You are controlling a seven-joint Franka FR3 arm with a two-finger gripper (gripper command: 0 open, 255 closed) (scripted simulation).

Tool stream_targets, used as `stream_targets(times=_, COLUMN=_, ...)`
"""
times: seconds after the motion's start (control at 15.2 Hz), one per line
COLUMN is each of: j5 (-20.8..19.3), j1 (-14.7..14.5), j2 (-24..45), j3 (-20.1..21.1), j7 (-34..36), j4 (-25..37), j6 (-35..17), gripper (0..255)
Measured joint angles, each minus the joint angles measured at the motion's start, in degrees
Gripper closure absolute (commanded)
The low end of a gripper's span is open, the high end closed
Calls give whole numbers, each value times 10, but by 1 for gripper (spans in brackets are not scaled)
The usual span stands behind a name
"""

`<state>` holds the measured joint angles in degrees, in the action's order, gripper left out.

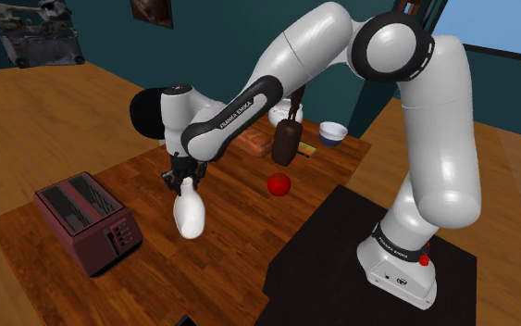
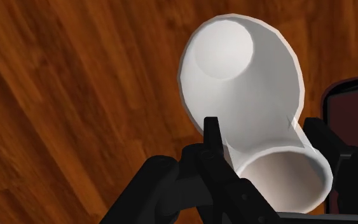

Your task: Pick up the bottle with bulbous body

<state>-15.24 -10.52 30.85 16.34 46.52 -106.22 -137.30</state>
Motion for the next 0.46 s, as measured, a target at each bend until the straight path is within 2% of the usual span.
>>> stream_targets(times=0.46, j5=15, j1=7, j2=-33, j3=10, j7=-11, j4=5, j6=37, gripper=255)
